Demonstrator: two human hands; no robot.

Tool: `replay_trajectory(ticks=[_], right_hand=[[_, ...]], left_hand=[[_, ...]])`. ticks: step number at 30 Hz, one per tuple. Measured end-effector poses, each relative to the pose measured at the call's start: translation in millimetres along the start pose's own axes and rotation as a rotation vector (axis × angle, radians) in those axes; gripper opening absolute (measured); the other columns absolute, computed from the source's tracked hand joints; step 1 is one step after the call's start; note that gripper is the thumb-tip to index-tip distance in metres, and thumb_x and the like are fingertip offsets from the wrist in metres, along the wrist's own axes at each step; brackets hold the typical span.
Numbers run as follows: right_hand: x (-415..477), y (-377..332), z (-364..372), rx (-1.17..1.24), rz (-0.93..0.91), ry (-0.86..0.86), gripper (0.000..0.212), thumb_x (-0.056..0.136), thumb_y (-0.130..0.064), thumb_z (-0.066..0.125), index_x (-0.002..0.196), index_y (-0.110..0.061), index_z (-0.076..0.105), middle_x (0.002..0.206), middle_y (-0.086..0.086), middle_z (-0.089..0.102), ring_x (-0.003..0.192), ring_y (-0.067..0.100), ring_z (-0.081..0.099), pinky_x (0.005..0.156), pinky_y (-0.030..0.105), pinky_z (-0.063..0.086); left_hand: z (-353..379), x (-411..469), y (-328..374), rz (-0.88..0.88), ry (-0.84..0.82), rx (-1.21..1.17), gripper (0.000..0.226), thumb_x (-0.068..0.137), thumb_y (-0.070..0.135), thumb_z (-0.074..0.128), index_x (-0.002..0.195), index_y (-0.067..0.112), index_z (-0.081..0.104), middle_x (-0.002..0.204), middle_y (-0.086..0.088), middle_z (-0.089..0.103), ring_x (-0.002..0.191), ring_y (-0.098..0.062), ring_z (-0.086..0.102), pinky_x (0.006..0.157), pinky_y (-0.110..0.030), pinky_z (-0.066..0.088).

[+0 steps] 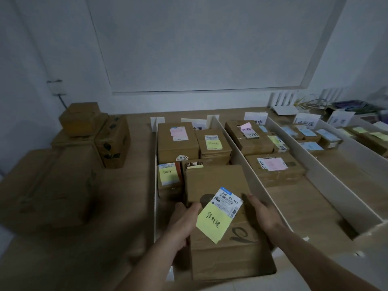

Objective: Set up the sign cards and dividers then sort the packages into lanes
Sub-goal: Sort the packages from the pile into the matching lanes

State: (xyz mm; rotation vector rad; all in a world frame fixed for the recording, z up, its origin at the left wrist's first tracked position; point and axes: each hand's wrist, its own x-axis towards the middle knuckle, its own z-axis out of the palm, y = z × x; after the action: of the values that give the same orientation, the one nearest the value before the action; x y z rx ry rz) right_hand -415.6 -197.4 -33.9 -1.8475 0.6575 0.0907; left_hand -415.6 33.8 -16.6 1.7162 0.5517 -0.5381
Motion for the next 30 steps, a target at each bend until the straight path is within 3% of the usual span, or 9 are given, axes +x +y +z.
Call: replay_trajectory(ticks=[5,10,14,17,19,21,23,26,30], right_hand=[[12.0,3.1,-13.6,-0.079,0.029,-0.090,0.098,0.054,-0.089,0.047,0.121,-0.021,0.068,0.116,0.012,0.069,0.104,0.033,0.065,0.101,0.048,0.050],[19.6,-6.0,-20.3,-0.156,-0.029,-0.203,0.063,0.069,-0.077,0.061,0.096,-0.021,0.069,0.103,0.004,0.072,0.097,0.028,0.068,0.097,0.045,0.053],[27.9,-22.6,-20.7,-0.198,-0.109,-0.243,0.045,0.082,-0.055,0.071,0.099,-0.014,0.067,0.096,-0.001,0.070,0.092,0.022,0.067,0.094,0.041,0.054],[34.1,-40.7,-16.1,-0.226,-0.167,-0.268,0.036,0.083,-0.046,0.074,0.095,-0.015,0.060,0.091,-0.005,0.065,0.093,0.022,0.064,0.095,0.041,0.052],[37.5,-56.6,-12.2,-0.233,-0.208,-0.293,0.036,0.080,-0.044,0.076,0.100,-0.016,0.063,0.093,-0.006,0.070,0.092,0.019,0.066,0.094,0.041,0.053],[41.5,-76.3,-6.8,-0.260,-0.265,-0.312,0.043,0.074,-0.044,0.076,0.110,-0.023,0.066,0.103,-0.005,0.073,0.096,0.019,0.068,0.094,0.041,0.053],[45.8,-98.7,-1.3,-0.333,-0.337,-0.339,0.046,0.073,-0.046,0.074,0.115,-0.027,0.066,0.110,-0.005,0.072,0.101,0.020,0.066,0.096,0.040,0.051],[48.6,-129.2,7.6,-0.455,-0.422,-0.375,0.038,0.080,-0.049,0.068,0.112,-0.028,0.066,0.111,-0.005,0.070,0.102,0.020,0.064,0.098,0.040,0.049],[53.4,-145.9,20.2,-0.613,-0.498,-0.401,0.028,0.094,-0.050,0.056,0.115,-0.033,0.060,0.107,-0.003,0.063,0.099,0.021,0.058,0.089,0.037,0.043]], left_hand=[[18.9,-9.0,-3.1,-0.068,0.052,0.003,0.058,0.091,0.051,0.053,0.138,0.023,0.034,0.110,-0.004,0.064,0.104,-0.032,0.058,0.094,-0.059,0.049],[34.0,-18.5,-3.7,-0.122,0.100,-0.019,0.065,0.086,0.051,0.056,0.138,0.026,0.027,0.113,-0.006,0.062,0.103,-0.036,0.061,0.086,-0.064,0.053],[38.5,-22.4,3.0,-0.116,0.149,-0.055,0.069,0.079,0.048,0.058,0.138,0.029,0.028,0.116,-0.007,0.060,0.102,-0.039,0.062,0.078,-0.064,0.056],[32.8,-18.5,10.9,-0.057,0.215,-0.092,0.080,0.061,0.052,0.057,0.135,0.033,0.036,0.113,-0.007,0.065,0.096,-0.038,0.066,0.064,-0.059,0.059],[28.1,-22.2,20.0,0.014,0.289,-0.155,0.089,0.055,0.049,0.057,0.137,0.021,0.041,0.109,-0.007,0.067,0.091,-0.032,0.067,0.048,-0.038,0.058],[24.6,-27.5,30.9,0.074,0.340,-0.207,0.080,0.065,0.042,0.060,0.135,0.005,0.049,0.108,-0.012,0.068,0.085,-0.029,0.068,0.033,-0.022,0.044],[23.3,-28.5,35.9,0.051,0.328,-0.292,0.072,0.072,0.036,0.063,0.134,0.002,0.050,0.110,-0.018,0.067,0.080,-0.033,0.070,0.036,-0.026,0.047],[23.8,-27.7,36.7,-0.063,0.221,-0.505,0.074,0.064,0.035,0.061,0.131,0.006,0.052,0.106,-0.022,0.071,0.076,-0.038,0.072,0.055,-0.051,0.059],[28.7,-39.0,38.2,-0.123,0.133,-0.646,0.031,0.090,0.025,0.055,0.112,0.004,0.062,0.086,-0.019,0.074,0.082,-0.036,0.072,0.070,-0.058,0.060]])
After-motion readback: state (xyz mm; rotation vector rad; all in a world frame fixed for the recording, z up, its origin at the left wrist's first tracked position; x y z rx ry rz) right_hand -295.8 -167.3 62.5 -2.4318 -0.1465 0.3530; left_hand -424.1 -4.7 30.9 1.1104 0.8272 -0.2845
